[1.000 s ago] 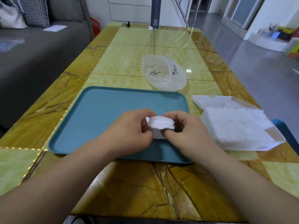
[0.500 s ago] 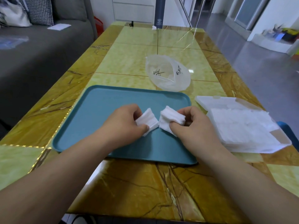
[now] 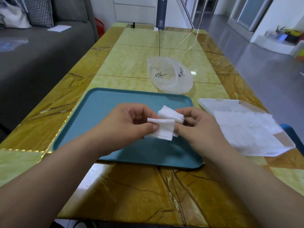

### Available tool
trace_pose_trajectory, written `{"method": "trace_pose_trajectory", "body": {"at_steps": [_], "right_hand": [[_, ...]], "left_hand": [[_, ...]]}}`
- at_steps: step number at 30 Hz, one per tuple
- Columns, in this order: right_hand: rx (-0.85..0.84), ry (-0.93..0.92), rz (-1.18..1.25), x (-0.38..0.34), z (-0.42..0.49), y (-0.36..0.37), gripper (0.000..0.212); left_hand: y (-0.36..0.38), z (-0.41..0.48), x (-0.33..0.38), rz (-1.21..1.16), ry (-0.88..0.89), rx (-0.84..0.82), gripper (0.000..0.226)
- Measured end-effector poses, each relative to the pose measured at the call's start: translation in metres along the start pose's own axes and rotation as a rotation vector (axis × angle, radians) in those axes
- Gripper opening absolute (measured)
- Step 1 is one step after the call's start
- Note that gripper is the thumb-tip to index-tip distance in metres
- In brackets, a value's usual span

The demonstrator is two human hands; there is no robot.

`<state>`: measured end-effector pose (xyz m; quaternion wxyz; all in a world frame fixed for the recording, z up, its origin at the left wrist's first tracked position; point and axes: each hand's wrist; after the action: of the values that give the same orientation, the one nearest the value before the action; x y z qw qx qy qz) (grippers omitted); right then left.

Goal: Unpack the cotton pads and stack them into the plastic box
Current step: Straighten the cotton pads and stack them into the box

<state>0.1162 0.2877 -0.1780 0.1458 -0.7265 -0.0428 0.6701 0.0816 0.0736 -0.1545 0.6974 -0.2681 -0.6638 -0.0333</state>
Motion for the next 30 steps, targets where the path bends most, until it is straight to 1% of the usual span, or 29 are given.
{"method": "trace_pose_trajectory", "body": {"at_steps": [3,8,11,13,16,17,18,21,23,25,27,30], "right_hand": [[-0.091,-0.005,0.032,-0.002,-0.002,0.002,0.031],[-0.15,-0.018,0.046,-0.002,0.0,0.007,0.03],[-0.178,-0.038,0.043,-0.002,-0.002,0.006,0.029],[-0.19,-0.05,0.063,-0.001,-0.002,0.005,0.035],[-0.268,-0.029,0.166,0.0,-0.001,0.003,0.052],[-0.281,-0.019,0.167,0.001,-0.002,0.004,0.057],[-0.26,-0.018,0.138,0.002,-0.002,0.006,0.057],[-0.056,-0.034,-0.028,0.007,0.0,0.01,0.036],[0.044,-0.041,-0.113,0.009,0.002,0.01,0.029],[0.079,-0.058,-0.174,0.01,0.004,0.007,0.027],[0.076,-0.063,-0.216,0.011,0.003,0.006,0.026],[0.065,-0.058,-0.266,0.014,0.003,0.007,0.024]], "left_hand": [[0.004,0.001,-0.002,-0.007,0.01,0.003,0.01],[0.008,0.005,-0.004,0.0,0.011,0.045,0.007],[0.009,0.007,-0.007,0.062,0.014,0.062,0.009],[0.01,0.008,-0.009,0.078,0.018,0.098,0.012],[0.011,0.011,-0.012,0.13,0.034,0.164,0.017],[0.011,0.011,-0.012,0.164,0.047,0.171,0.018],[0.011,0.012,-0.013,0.203,0.064,0.17,0.018],[0.005,0.015,-0.018,0.373,0.064,0.178,0.014],[-0.002,0.017,-0.025,0.561,-0.043,0.211,0.023],[-0.007,0.02,-0.033,0.721,-0.17,0.197,0.035],[-0.007,0.022,-0.034,0.75,-0.211,0.153,0.035],[-0.003,0.024,-0.028,0.68,-0.213,0.112,0.023]]}}
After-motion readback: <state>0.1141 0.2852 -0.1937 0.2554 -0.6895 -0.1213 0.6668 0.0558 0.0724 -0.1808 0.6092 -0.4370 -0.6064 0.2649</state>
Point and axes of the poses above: each hand's wrist, its own z-axis towards the middle knuckle, its own y-axis out of the palm, x = y × z, and after that the axes turned 1 degree about -x, right-handed
